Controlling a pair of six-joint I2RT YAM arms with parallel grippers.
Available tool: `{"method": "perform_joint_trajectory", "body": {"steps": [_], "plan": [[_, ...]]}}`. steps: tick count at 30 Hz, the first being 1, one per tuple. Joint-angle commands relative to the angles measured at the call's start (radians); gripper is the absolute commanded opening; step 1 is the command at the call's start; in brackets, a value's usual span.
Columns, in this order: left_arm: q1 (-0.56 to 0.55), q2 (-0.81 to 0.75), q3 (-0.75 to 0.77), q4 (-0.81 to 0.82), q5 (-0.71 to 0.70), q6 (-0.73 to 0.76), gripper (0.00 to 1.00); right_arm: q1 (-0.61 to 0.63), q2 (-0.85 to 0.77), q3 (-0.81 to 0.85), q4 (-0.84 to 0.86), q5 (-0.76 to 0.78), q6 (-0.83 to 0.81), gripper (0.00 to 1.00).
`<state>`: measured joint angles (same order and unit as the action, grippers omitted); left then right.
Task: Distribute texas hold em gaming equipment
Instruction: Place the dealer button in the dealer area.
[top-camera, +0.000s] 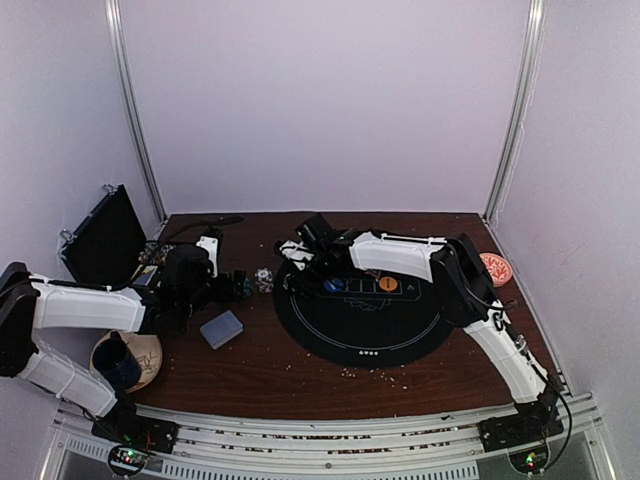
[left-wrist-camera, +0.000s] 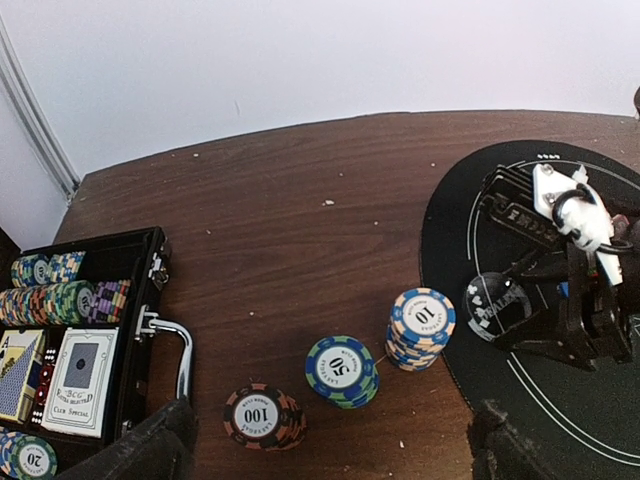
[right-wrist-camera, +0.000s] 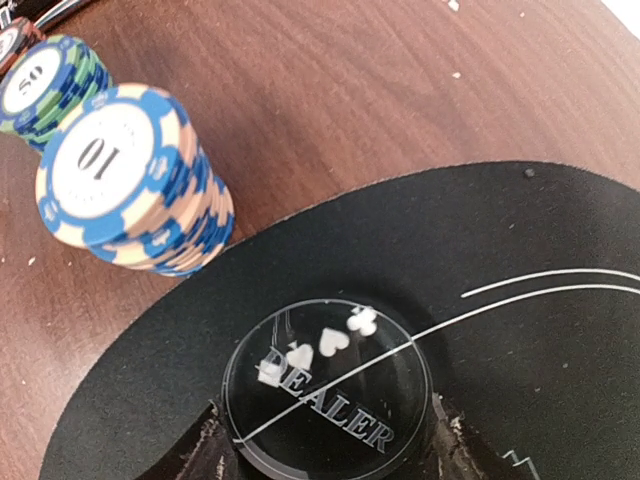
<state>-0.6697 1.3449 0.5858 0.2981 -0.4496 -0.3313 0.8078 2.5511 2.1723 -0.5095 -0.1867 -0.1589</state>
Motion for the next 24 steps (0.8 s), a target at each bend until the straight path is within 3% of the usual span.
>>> {"method": "perform_joint_trajectory", "body": {"steps": [1,24], "plan": [[-0.004,0.013,0.017,0.053,-0.011,0.012,0.98,0.002,0.021,0.041,-0.001,0.006,-0.016,0.51],[-0.004,0.021,0.019,0.052,-0.013,0.014,0.98,0.034,0.06,0.079,-0.028,-0.021,-0.041,0.54]]}}
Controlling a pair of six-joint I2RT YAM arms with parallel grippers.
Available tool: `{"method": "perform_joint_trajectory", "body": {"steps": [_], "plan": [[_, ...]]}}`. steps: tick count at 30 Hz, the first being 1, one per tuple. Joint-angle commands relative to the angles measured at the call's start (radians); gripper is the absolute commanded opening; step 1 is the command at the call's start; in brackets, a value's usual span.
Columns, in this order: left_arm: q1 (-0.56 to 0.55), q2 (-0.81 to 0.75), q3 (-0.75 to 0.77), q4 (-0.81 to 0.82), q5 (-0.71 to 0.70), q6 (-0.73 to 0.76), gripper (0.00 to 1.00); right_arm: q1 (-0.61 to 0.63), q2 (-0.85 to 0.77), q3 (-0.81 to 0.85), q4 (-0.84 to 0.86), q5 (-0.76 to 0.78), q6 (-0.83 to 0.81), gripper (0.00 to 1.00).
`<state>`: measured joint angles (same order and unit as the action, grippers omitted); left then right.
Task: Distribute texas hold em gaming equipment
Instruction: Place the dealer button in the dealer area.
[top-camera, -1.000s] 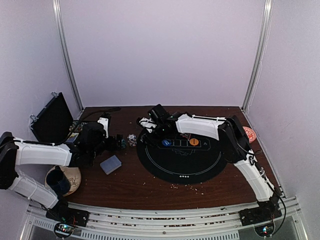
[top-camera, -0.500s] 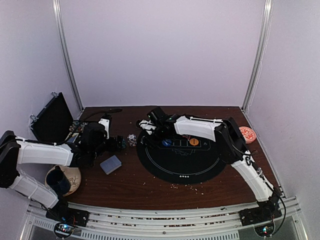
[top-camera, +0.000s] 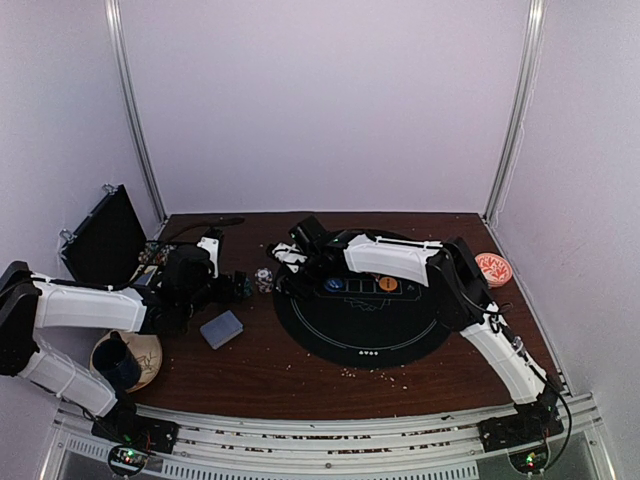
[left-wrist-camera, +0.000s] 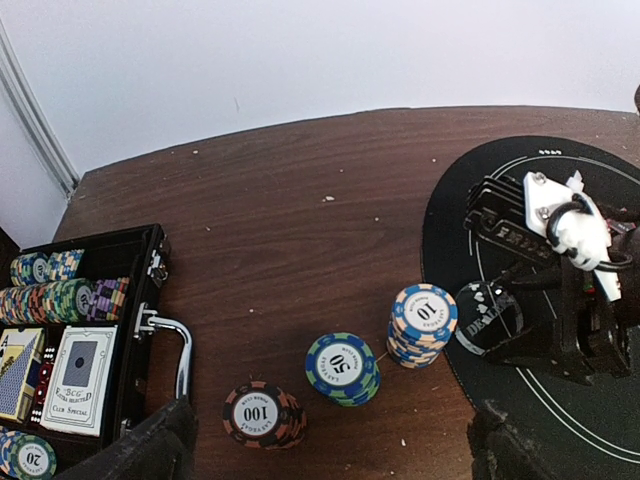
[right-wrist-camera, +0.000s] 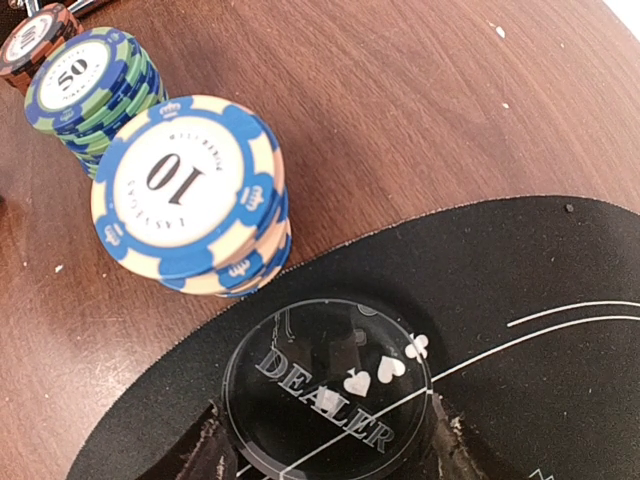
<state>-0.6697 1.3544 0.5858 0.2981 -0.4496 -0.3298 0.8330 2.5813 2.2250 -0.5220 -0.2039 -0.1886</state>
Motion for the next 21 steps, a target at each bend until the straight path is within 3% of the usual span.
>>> {"method": "perform_joint_trajectory", "body": {"steps": [1,21], "plan": [[-0.005,0.011,0.019,0.052,-0.014,0.012,0.98,0.008,0.03,0.027,-0.015,0.0,-0.01,0.55],[-0.004,0.023,0.023,0.051,-0.017,0.014,0.98,0.01,0.04,0.035,-0.019,0.038,-0.005,0.61]]}}
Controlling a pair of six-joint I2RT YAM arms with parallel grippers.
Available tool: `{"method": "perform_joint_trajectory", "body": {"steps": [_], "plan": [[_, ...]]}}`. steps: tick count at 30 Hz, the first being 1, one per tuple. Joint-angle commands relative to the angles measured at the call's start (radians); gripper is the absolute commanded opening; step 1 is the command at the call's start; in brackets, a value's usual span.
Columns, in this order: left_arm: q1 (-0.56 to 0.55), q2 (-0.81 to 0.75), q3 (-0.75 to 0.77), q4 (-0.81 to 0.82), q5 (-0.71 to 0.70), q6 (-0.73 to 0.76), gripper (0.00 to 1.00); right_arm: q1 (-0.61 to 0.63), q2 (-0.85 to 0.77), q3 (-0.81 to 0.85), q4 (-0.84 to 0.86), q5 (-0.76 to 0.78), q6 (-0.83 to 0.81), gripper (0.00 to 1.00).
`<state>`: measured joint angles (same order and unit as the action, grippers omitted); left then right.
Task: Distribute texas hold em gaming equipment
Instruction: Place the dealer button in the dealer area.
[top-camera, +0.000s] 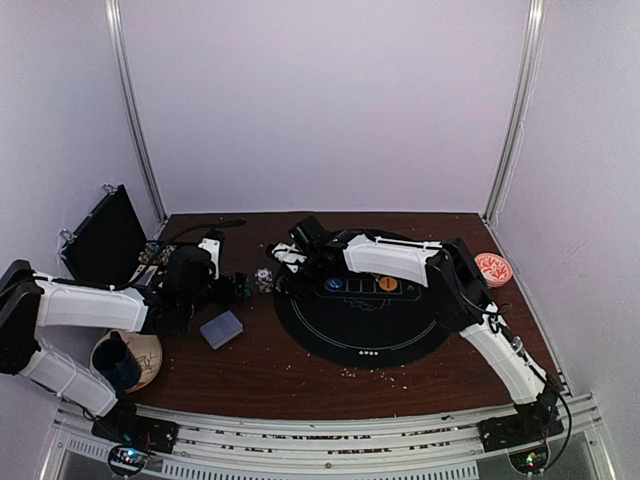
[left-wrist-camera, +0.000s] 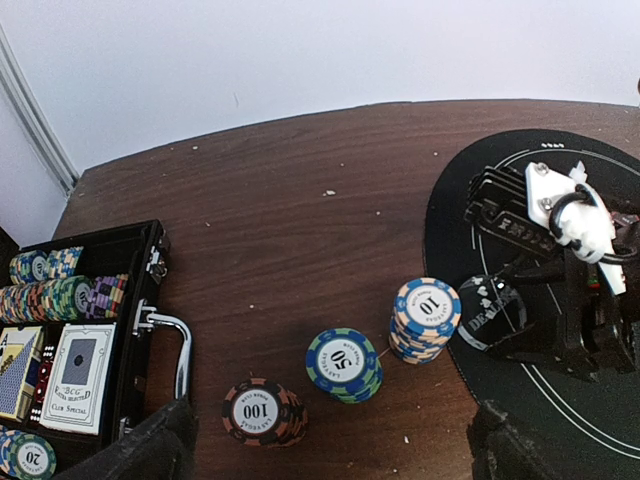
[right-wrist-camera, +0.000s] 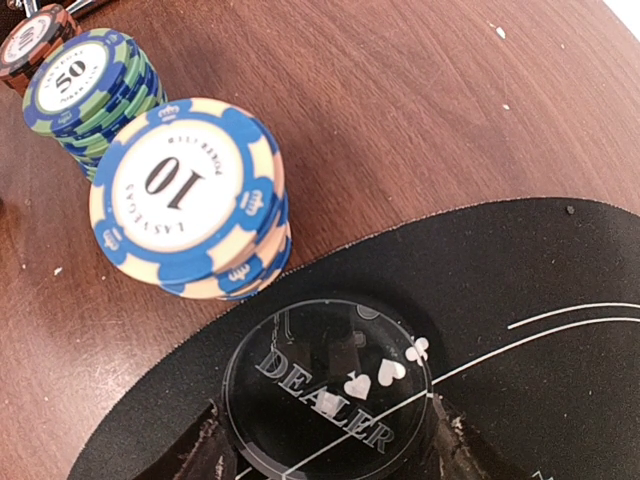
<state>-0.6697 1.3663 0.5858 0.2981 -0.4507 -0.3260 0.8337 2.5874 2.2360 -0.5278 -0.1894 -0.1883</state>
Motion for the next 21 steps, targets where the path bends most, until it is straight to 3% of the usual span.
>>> {"method": "perform_joint_trajectory", "body": {"steps": [1,21], "plan": [[-0.004,0.011,0.023,0.052,-0.014,0.01,0.98,0.01,0.034,0.024,-0.014,0.024,-0.005,0.61],[-0.005,0.016,0.025,0.05,-0.015,0.008,0.98,0.035,0.055,0.04,-0.021,0.072,0.011,0.61]]}}
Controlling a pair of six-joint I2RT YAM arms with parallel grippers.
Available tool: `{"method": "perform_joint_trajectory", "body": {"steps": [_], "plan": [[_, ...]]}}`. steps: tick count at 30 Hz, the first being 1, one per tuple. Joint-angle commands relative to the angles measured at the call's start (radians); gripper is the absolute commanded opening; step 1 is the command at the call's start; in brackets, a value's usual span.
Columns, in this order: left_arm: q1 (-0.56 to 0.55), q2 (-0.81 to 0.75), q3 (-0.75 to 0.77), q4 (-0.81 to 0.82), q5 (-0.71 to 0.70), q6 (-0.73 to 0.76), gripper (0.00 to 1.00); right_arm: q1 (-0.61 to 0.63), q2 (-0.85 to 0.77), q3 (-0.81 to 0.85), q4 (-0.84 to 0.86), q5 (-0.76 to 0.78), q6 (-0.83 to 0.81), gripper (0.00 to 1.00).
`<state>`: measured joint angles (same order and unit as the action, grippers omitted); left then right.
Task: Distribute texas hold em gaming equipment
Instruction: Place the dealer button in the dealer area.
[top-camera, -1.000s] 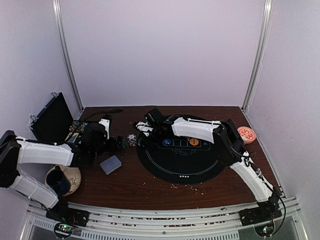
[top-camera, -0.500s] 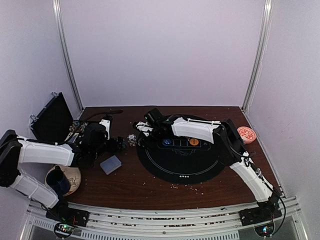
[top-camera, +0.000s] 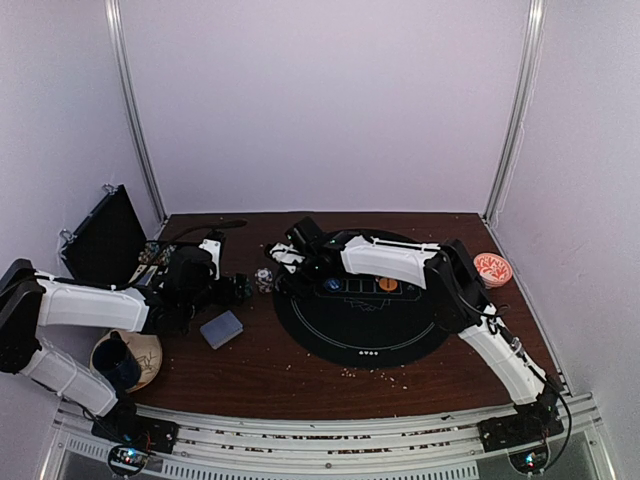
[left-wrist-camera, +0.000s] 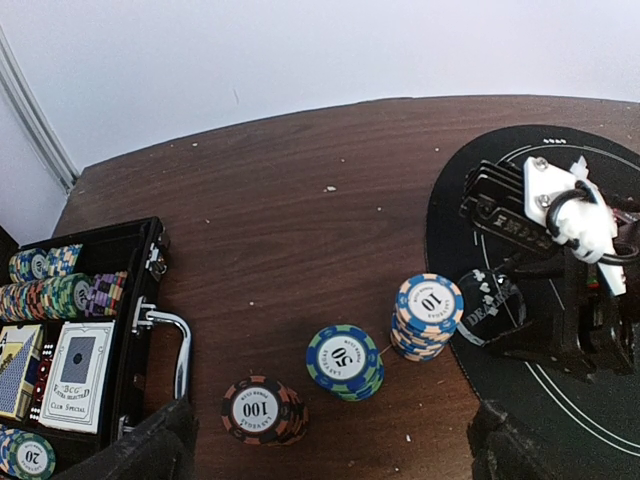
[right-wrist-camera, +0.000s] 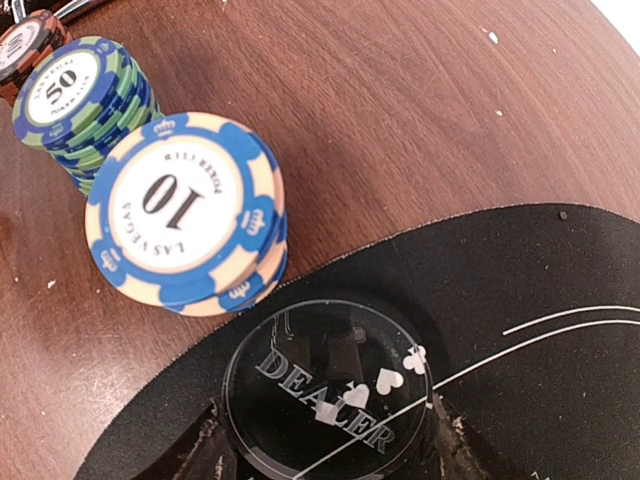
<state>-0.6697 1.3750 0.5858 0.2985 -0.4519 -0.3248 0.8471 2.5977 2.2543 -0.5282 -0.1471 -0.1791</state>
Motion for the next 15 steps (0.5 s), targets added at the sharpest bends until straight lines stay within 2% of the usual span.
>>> {"method": "perform_joint_trajectory", "body": {"steps": [1,15], "plan": [[-0.004,0.007,0.025,0.05,-0.015,0.007,0.98,0.023,0.047,0.023,-0.021,0.032,0.001,0.61],[-0.003,0.013,0.026,0.049,-0.026,0.007,0.98,0.029,0.069,0.037,-0.037,0.07,-0.01,0.62]]}}
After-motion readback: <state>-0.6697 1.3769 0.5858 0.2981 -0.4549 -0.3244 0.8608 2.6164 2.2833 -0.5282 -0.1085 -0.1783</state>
